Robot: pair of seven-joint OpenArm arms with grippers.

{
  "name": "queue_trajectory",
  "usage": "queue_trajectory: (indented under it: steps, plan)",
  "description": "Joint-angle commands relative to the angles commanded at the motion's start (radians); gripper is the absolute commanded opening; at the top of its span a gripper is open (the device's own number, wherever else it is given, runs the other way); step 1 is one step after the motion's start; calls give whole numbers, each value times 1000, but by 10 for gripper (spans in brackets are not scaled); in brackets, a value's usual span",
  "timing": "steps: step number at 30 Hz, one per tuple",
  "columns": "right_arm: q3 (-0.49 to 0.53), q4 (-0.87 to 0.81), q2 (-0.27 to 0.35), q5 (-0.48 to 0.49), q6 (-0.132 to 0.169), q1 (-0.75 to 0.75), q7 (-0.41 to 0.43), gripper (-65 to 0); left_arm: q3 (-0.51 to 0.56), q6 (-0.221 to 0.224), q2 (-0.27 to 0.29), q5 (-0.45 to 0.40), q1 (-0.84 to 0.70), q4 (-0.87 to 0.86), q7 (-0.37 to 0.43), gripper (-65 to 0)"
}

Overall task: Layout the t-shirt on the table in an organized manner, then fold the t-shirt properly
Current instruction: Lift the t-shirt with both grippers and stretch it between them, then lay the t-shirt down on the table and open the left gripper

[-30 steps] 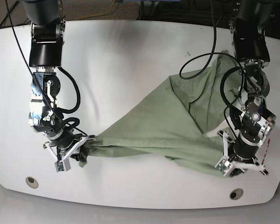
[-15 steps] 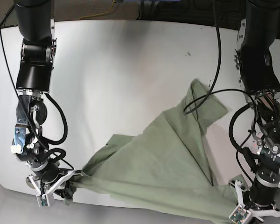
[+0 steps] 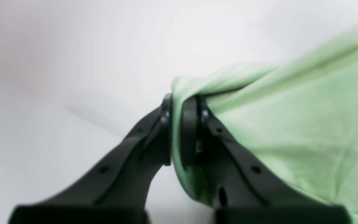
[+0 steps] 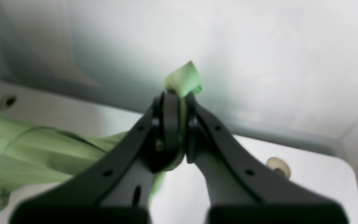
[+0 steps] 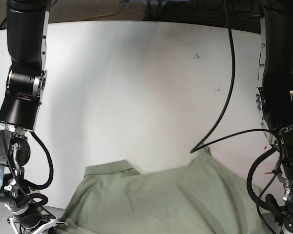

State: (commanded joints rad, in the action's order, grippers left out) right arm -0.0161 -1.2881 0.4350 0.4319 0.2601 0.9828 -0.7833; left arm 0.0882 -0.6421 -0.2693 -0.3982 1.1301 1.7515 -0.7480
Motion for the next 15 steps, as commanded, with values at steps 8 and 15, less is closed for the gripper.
queue_trajectory:
  steps: [8,15]
  plan:
    - [-9,-35,6,0,0,-58,-68,-650,2,-23,-8,0,-14,14,-164,-619]
    - [-44,-147,12,95,-5,-315,-87,-650,2,-56,-60,-3,-178,71,-331,-619]
